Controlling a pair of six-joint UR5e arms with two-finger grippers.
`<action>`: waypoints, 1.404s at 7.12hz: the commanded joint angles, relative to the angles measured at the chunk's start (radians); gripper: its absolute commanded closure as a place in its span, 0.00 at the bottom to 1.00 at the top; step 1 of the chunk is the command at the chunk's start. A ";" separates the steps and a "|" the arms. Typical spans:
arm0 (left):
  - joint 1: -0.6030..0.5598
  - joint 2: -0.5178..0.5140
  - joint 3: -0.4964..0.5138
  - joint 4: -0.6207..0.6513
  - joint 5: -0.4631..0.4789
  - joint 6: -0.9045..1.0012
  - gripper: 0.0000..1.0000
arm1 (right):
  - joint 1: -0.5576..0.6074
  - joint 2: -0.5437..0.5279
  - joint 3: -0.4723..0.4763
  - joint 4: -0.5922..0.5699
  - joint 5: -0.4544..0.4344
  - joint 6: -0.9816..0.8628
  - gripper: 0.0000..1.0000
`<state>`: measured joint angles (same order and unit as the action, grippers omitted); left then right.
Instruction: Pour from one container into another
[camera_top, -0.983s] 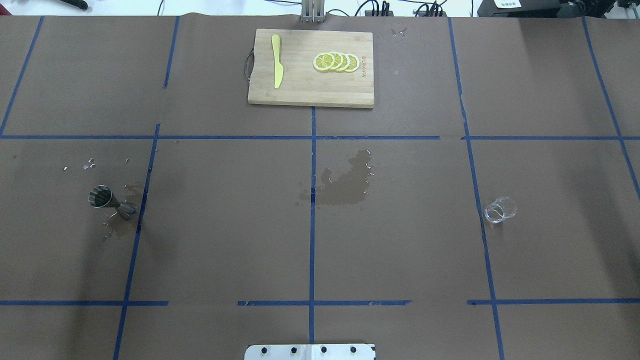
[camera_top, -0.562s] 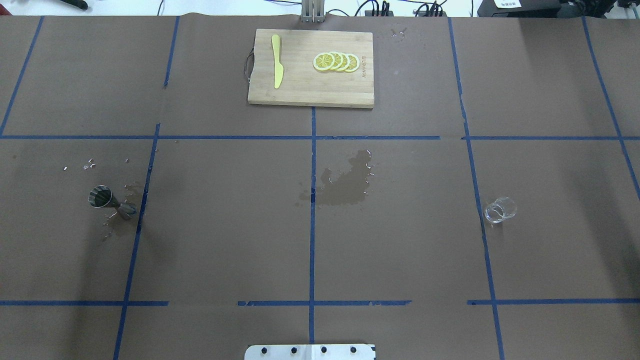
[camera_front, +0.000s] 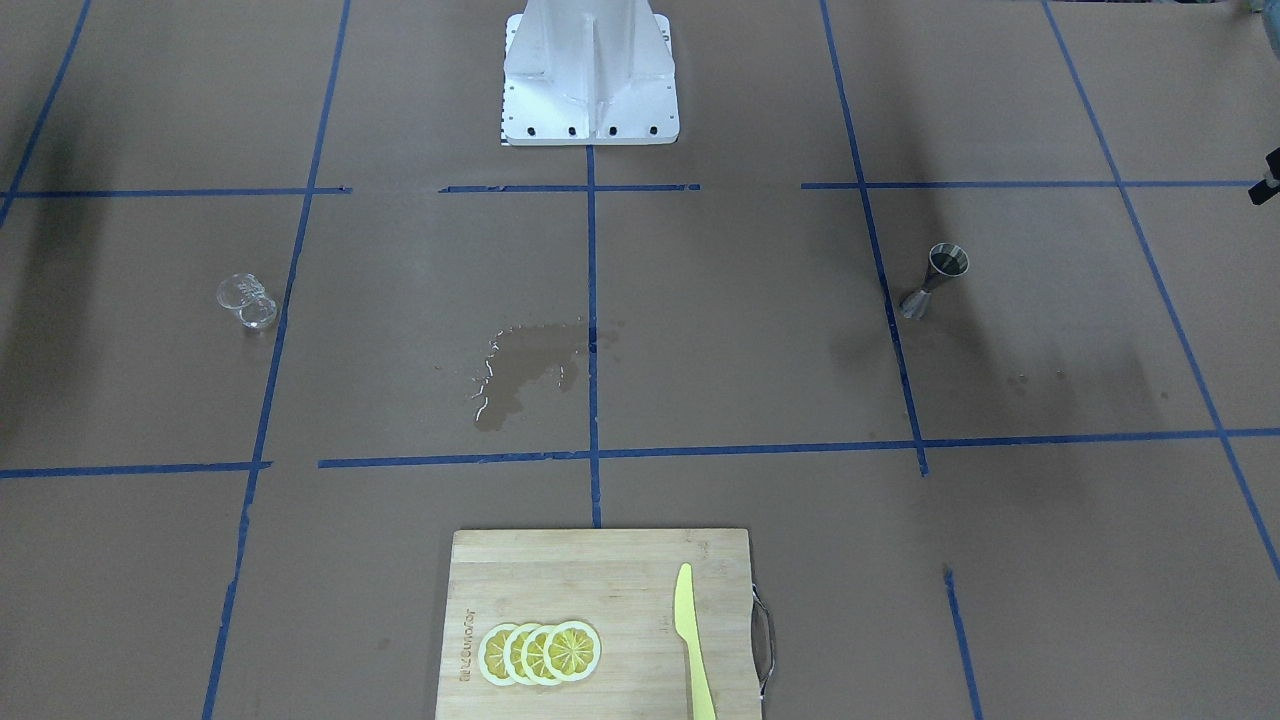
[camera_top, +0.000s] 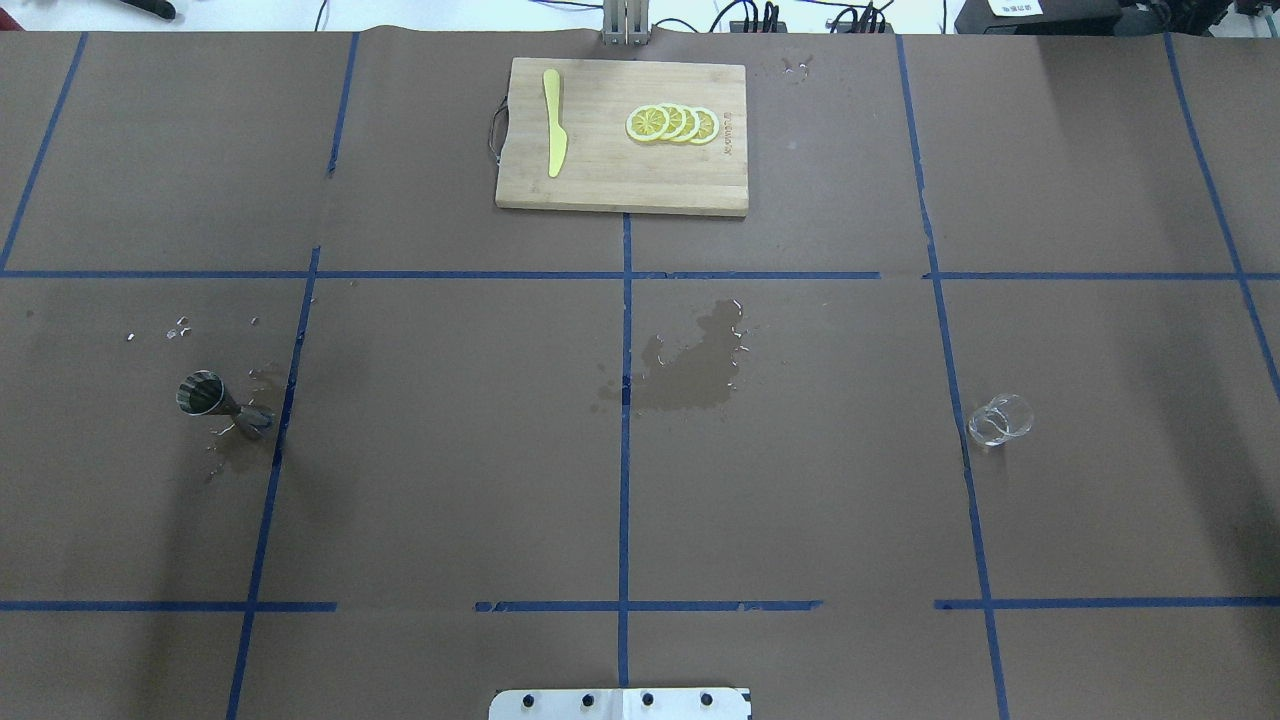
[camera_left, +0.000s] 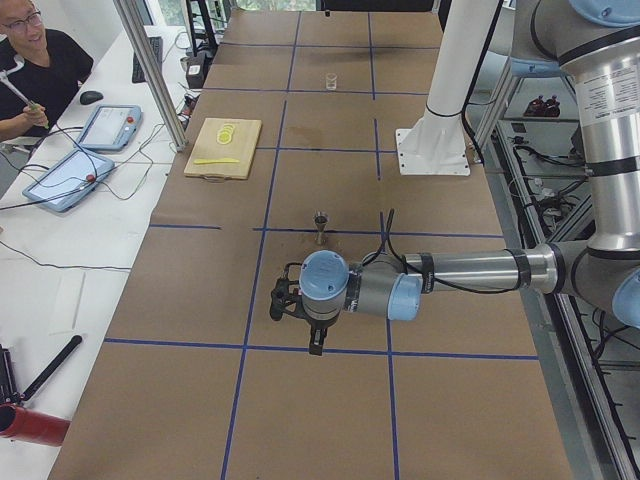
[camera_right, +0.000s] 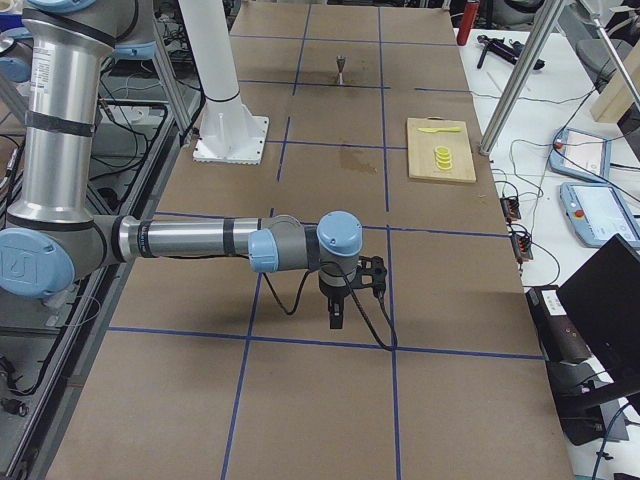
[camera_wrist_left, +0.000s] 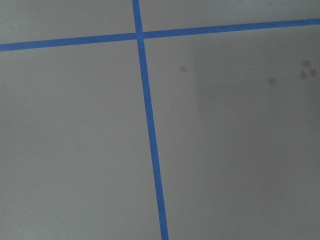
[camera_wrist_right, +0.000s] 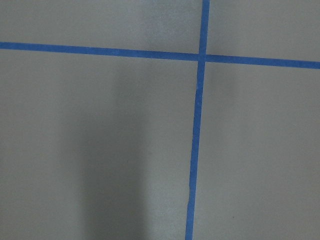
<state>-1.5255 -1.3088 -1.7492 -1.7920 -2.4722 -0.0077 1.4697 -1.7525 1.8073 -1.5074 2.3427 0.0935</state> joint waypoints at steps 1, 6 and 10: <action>-0.001 0.002 0.003 -0.001 0.001 0.000 0.00 | 0.003 -0.002 0.006 0.001 0.000 0.000 0.00; -0.001 0.000 0.003 -0.003 0.003 0.000 0.00 | 0.020 -0.005 0.006 0.003 -0.013 0.011 0.00; -0.007 0.029 -0.015 0.006 0.003 0.002 0.00 | 0.035 -0.045 0.004 0.000 -0.011 0.011 0.00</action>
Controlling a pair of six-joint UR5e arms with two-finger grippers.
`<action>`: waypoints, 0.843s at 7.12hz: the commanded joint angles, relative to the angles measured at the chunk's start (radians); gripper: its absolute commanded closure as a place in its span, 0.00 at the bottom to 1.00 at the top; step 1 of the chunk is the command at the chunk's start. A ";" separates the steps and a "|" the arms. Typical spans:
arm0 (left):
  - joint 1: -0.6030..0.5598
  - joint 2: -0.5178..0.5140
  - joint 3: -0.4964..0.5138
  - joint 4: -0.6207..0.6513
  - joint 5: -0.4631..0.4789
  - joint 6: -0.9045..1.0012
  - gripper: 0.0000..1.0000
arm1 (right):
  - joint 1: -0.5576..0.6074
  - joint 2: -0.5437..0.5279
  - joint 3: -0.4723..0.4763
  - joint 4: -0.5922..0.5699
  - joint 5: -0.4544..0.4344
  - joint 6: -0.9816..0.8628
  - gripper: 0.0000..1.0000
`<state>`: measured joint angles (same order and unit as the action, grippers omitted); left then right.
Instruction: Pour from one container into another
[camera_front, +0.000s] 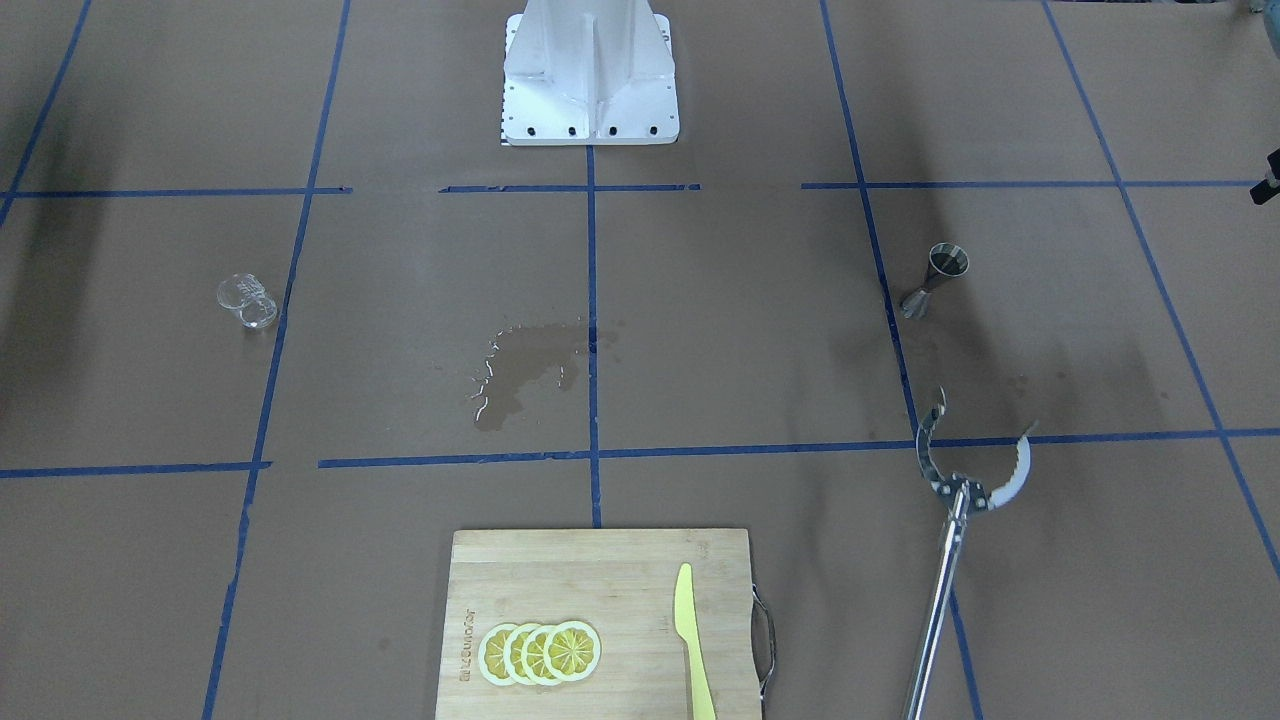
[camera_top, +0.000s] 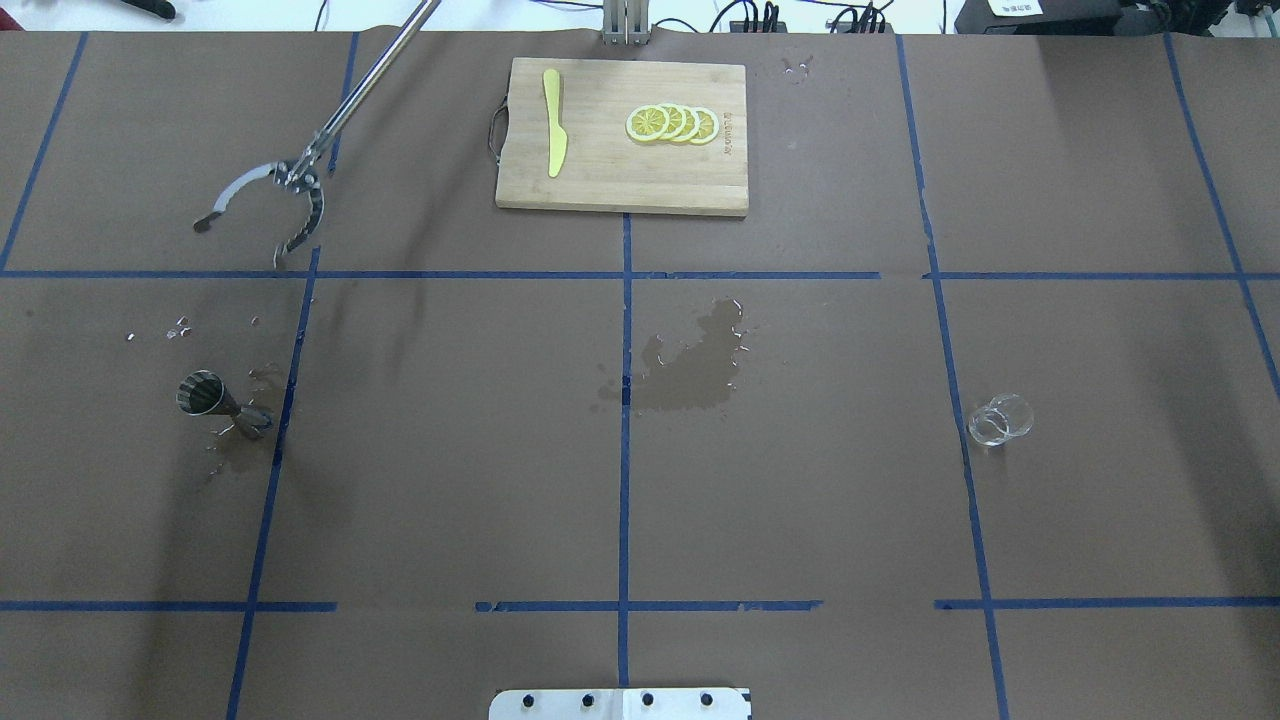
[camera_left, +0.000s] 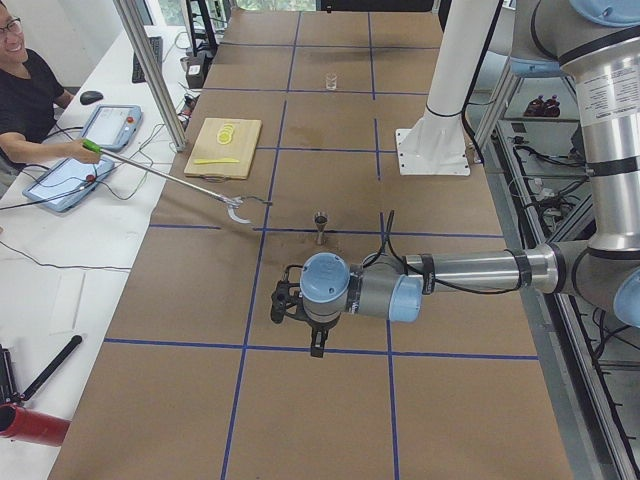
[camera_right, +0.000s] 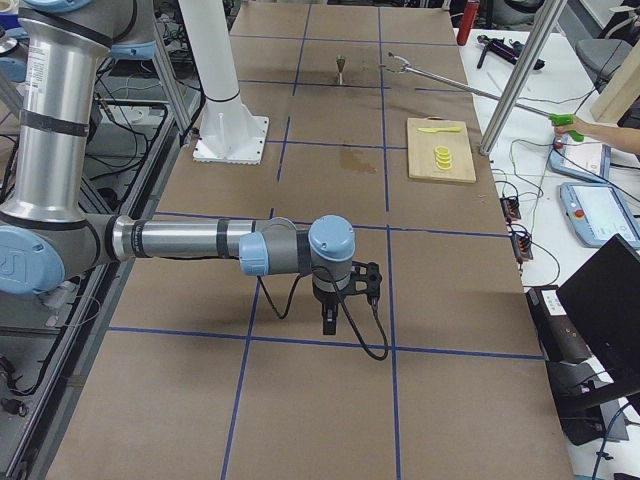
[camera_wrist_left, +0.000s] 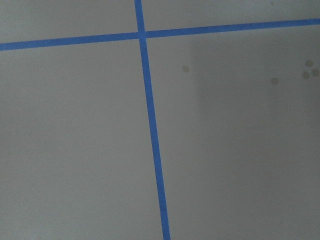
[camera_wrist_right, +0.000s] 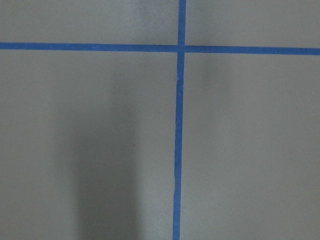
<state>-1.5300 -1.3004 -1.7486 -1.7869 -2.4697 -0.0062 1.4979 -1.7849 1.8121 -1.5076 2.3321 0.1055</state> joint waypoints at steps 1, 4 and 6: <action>-0.002 0.024 -0.017 0.001 0.000 0.000 0.00 | 0.010 -0.016 0.000 -0.002 0.001 -0.001 0.00; -0.009 0.004 -0.054 0.100 0.000 0.000 0.00 | 0.015 -0.033 -0.002 -0.002 0.007 -0.004 0.00; -0.010 -0.035 -0.130 0.211 0.000 -0.001 0.00 | 0.016 -0.034 0.000 -0.002 0.010 -0.009 0.00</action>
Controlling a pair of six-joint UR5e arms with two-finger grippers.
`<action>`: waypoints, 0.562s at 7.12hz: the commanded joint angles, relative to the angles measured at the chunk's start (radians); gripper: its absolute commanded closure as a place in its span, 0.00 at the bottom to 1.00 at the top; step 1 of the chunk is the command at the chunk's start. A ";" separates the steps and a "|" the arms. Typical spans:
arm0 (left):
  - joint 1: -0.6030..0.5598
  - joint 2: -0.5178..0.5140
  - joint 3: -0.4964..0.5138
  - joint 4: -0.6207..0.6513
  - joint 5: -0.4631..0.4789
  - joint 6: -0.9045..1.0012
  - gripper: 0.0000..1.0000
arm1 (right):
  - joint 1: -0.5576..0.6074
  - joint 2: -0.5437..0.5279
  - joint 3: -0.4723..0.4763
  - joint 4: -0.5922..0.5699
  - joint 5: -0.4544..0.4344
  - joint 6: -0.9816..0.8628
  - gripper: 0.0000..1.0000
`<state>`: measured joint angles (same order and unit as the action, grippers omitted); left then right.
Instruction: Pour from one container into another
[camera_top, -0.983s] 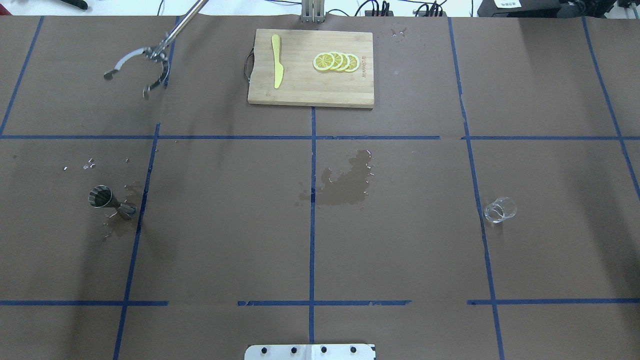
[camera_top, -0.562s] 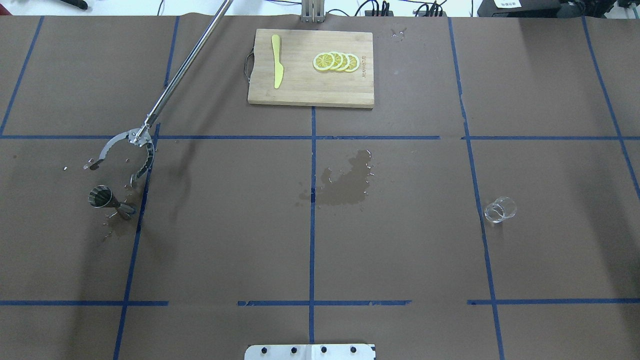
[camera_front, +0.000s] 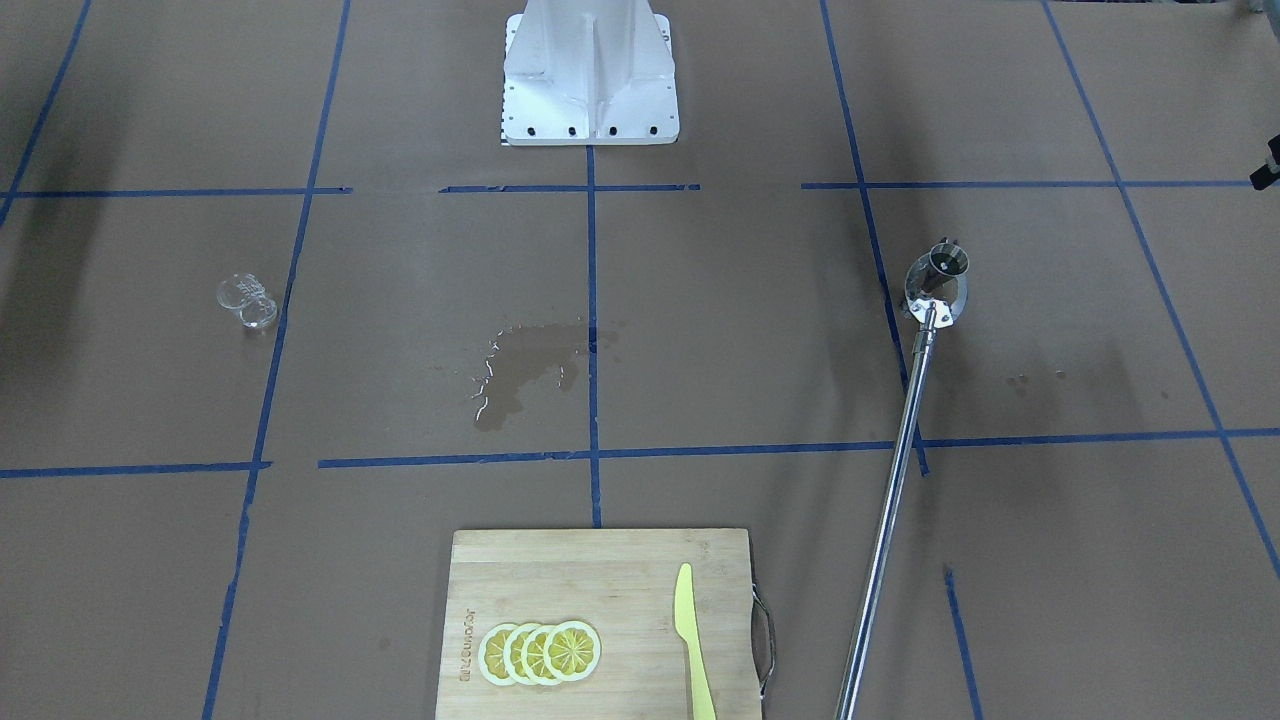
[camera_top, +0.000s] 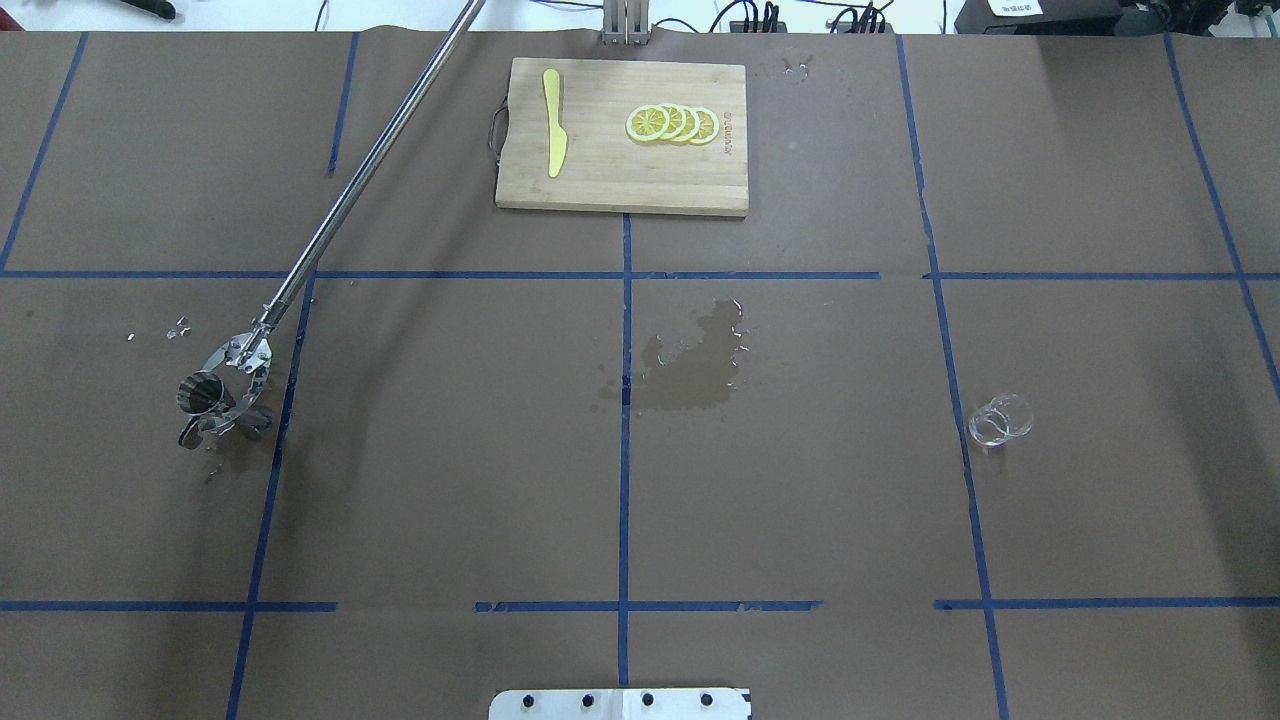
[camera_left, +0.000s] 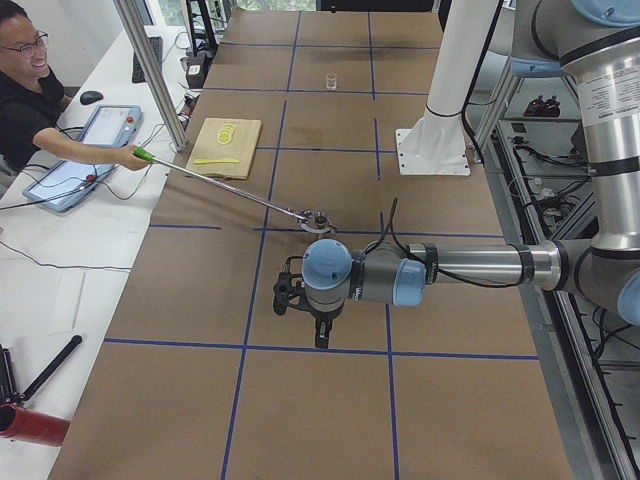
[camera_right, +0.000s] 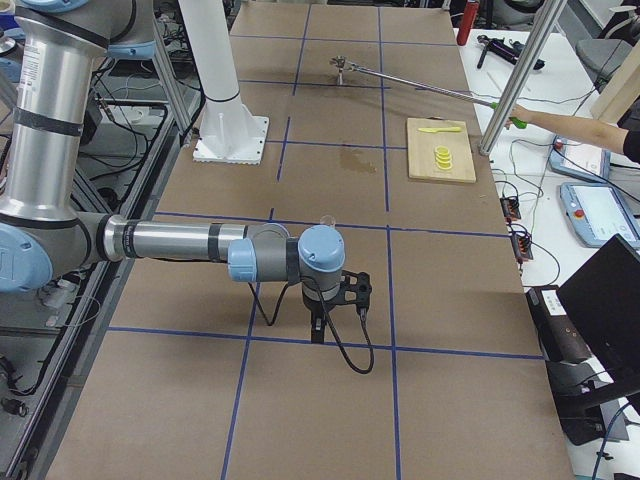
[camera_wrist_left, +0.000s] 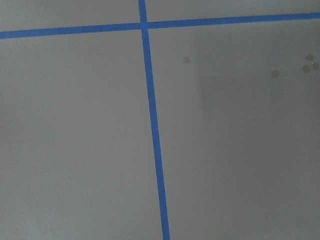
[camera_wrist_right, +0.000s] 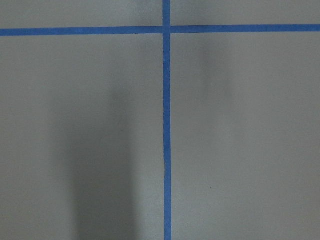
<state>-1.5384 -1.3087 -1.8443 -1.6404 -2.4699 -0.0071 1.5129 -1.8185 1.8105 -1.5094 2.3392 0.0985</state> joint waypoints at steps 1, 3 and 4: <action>0.007 -0.056 -0.012 0.068 0.002 -0.001 0.00 | 0.001 0.001 -0.002 0.002 0.005 -0.008 0.00; 0.001 -0.206 0.132 0.065 0.023 0.001 0.00 | 0.018 -0.013 0.033 0.000 0.012 -0.022 0.00; -0.003 -0.210 0.126 0.064 0.023 0.001 0.00 | 0.016 -0.016 0.053 -0.015 0.029 -0.025 0.00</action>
